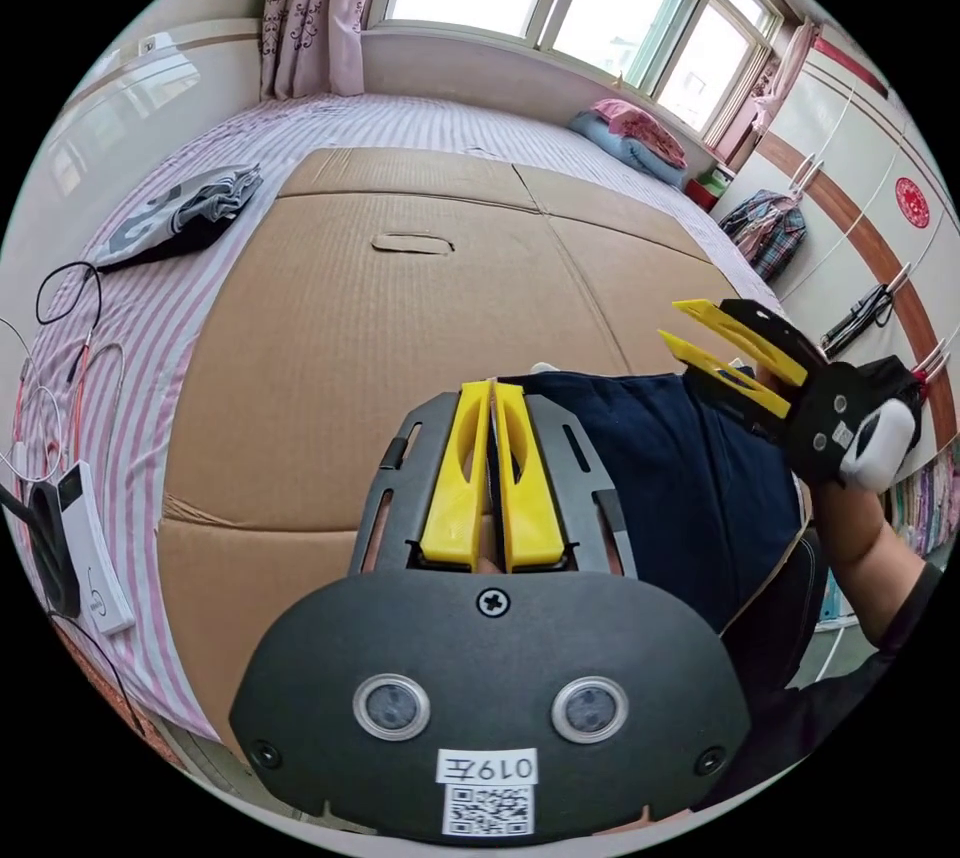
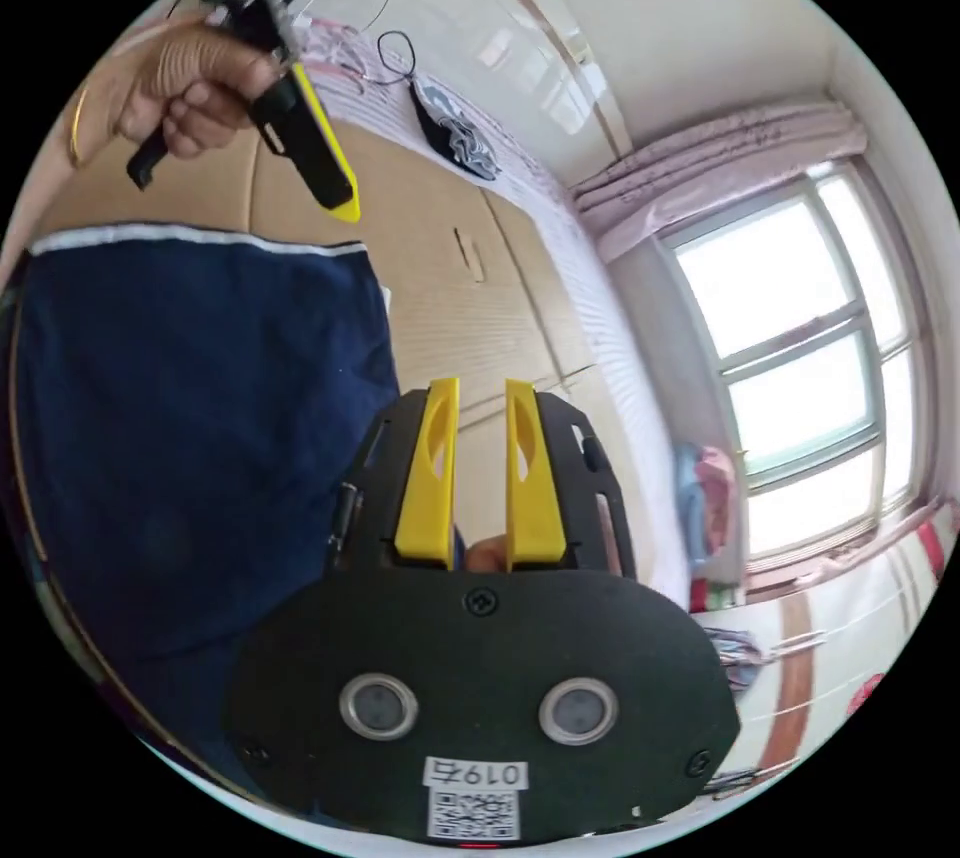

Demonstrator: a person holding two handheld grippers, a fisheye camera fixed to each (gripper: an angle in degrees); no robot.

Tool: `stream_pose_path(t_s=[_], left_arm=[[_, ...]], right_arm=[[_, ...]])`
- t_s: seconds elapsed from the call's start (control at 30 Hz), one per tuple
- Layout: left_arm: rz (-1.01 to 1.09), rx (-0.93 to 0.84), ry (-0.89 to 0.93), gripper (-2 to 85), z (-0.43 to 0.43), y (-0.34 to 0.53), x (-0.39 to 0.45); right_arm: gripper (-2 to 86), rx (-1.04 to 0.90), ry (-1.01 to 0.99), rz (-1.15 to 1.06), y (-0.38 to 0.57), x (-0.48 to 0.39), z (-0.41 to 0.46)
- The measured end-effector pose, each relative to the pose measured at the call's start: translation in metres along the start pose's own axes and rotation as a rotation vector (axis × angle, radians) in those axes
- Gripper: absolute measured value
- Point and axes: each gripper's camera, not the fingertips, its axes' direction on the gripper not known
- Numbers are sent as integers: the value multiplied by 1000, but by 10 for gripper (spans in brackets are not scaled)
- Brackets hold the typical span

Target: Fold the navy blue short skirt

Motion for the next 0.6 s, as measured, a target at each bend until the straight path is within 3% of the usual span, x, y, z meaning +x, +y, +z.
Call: stream_pose_path(t_s=[0.07,0.17,0.33,0.6], left_arm=[[-33,5,109,29,3,3,-16],[-64,-15,220,48,20,7,-35],[-55,-84,144,70,40,4,-33],[-73,-95,184,67,61,0,-40]], right_arm=[[99,19,-253,59,9,50,5],[108,6,-464,34,13,89,19],[96,-59,-443,-102,15,99,38],[67,-88,-570,-7,21,154,55]])
